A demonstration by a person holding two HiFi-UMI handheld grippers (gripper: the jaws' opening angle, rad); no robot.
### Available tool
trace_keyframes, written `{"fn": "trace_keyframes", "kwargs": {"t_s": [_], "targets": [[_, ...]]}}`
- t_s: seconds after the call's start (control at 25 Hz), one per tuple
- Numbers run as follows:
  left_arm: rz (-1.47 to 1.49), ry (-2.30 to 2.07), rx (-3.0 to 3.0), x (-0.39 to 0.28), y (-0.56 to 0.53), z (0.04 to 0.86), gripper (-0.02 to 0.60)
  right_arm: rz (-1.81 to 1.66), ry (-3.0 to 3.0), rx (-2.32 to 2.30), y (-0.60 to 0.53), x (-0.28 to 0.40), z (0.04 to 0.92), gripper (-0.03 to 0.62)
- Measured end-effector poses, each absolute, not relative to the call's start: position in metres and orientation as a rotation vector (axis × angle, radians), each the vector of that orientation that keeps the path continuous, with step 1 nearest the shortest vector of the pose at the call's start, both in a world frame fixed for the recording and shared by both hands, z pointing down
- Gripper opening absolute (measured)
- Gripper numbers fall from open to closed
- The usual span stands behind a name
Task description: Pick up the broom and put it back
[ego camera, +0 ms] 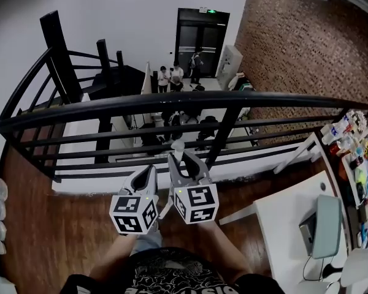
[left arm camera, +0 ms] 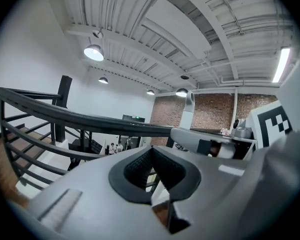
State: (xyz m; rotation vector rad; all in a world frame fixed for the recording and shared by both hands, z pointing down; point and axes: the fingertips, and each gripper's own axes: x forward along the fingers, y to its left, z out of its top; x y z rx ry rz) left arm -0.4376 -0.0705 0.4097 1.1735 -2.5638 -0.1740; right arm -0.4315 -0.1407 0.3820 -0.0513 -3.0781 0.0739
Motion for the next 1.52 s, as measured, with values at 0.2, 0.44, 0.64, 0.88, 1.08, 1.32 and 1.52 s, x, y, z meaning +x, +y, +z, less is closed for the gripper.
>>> {"fn": "trace_keyframes", "kwargs": {"t_s": [0.2,0.44,0.64,0.88,1.08,1.32,1.52], "targets": [[-0.172,-2.562,1.178,-0.415,-0.065,0.405,0.005,0.073,-3.073,-0.049,-0.130,-0.404,0.380,0.101],[-0.176,-2.537,1.185,-0.384,-0.055,0.406,0.005,0.086,-3.066,-0.030,-0.122,-0.370,0.380,0.101],[-0.160,-2.516,1.201,-0.360,-0.048,0.409,0.005,0.101,-3.059,0.021,-0.117,-0.341,0.384,0.101],[-0.154,-2.481,1.293,-0.340,-0.045,0.403,0.005,0.111,-3.050,0.108,-0.104,-0.309,0.384,0.101],[-0.158,-2.427,1.407,-0.319,-0.042,0.404,0.003,0.109,-3.035,0.236,-0.091,-0.282,0.388,0.101],[-0.113,-2.340,1.509,-0.297,-0.017,0.411,0.005,0.114,-2.986,0.418,-0.067,-0.255,0.395,0.101],[-0.059,-2.321,1.609,-0.244,-0.014,0.417,0.003,0.123,-2.999,0.553,-0.063,-0.195,0.407,0.101]]}}
